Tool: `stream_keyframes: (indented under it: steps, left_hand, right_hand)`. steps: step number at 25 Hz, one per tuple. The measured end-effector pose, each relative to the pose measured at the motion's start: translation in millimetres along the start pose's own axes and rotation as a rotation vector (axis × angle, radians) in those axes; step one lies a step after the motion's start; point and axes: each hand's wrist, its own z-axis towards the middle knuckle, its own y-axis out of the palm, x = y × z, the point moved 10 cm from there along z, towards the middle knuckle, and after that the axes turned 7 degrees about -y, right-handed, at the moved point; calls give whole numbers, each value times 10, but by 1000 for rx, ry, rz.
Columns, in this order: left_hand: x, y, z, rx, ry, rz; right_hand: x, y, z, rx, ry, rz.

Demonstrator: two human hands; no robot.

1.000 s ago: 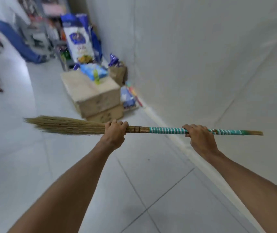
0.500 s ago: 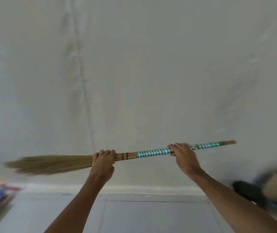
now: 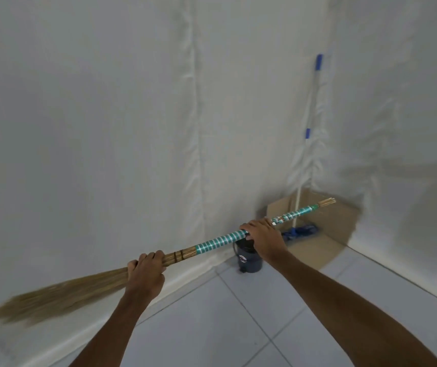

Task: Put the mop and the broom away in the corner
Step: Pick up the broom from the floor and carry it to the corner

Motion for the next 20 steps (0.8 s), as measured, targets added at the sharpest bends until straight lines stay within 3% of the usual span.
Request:
stream_keyframes:
  steps: [5,10,20]
  left_hand:
    - [1591,777,312,-98,116,-9]
    - [2750,1604,765,-213,154,28]
    - [4507,3726,2912,-385,135,-10]
  right_hand:
    - [1671,75,-619,-56,187,2]
    - [2966,367,-867,-104,336,-51]
    - [5710,1458,213,-341,404,-138]
